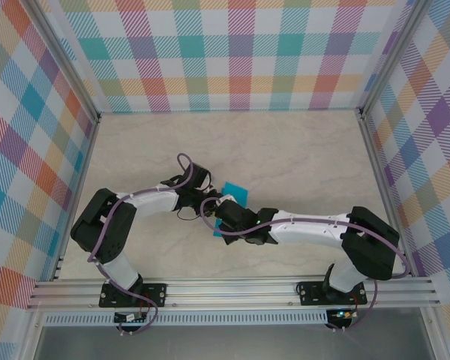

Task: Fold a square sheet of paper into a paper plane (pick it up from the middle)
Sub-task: Fold the triangle a second time at the center of the table.

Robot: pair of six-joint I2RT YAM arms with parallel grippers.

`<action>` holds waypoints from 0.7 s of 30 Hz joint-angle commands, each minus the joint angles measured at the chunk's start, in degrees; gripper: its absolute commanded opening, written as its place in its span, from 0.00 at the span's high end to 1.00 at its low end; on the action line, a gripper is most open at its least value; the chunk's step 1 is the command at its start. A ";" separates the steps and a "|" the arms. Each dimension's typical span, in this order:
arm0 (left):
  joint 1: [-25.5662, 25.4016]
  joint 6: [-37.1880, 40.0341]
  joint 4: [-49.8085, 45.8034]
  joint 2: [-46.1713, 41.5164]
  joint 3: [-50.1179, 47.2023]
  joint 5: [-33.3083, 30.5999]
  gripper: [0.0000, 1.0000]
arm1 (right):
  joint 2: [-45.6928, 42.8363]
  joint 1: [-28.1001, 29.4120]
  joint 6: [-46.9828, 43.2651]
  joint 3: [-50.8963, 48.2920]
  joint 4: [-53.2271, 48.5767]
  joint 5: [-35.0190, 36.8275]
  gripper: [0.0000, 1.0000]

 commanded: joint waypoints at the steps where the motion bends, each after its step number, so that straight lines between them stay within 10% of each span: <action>1: 0.65 0.04 -3.77 -4.50 1.51 -3.99 0.58 | -3.33 -2.47 0.26 -1.97 1.88 -5.87 0.95; 6: 0.65 0.06 -6.06 -8.90 0.54 -9.06 0.41 | -4.84 -7.38 0.43 -4.37 4.77 -15.89 0.95; 21: -0.42 -1.05 -3.15 -20.44 -9.39 -12.53 0.54 | 7.50 -19.22 -4.36 5.08 -6.70 -29.34 0.93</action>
